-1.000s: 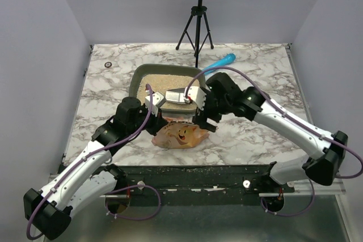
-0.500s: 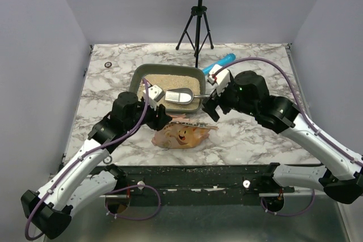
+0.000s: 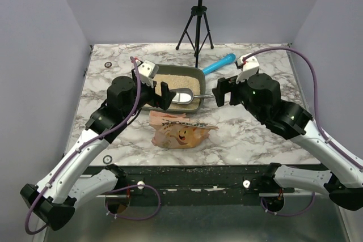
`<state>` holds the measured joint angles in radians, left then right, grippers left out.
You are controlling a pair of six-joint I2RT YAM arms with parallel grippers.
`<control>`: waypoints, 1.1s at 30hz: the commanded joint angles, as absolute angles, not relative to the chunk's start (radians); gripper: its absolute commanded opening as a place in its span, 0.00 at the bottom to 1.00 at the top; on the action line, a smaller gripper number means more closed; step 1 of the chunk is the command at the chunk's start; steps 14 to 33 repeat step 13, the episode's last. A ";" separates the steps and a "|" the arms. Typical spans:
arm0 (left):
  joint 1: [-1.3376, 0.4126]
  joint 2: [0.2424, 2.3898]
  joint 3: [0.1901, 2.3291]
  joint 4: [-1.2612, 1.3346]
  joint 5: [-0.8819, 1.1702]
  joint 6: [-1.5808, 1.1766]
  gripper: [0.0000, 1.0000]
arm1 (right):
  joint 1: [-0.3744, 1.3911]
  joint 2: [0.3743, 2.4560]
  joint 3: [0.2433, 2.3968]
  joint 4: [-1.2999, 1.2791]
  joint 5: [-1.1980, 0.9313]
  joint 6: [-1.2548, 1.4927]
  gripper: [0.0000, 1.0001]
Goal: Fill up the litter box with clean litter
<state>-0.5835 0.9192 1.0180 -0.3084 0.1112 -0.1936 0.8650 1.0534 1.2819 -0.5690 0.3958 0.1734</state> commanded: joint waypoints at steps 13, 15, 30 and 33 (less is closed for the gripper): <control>-0.580 0.870 0.885 -0.124 -0.094 -0.222 0.99 | 0.871 0.934 1.170 -0.422 0.584 0.183 1.00; -0.580 0.870 0.885 -0.124 -0.094 -0.222 0.99 | 0.871 0.934 1.170 -0.422 0.584 0.183 1.00; -0.580 0.870 0.885 -0.124 -0.094 -0.222 0.99 | 0.871 0.934 1.170 -0.422 0.584 0.183 1.00; -0.580 0.870 0.885 -0.124 -0.094 -0.222 0.99 | 0.871 0.934 1.170 -0.422 0.584 0.183 1.00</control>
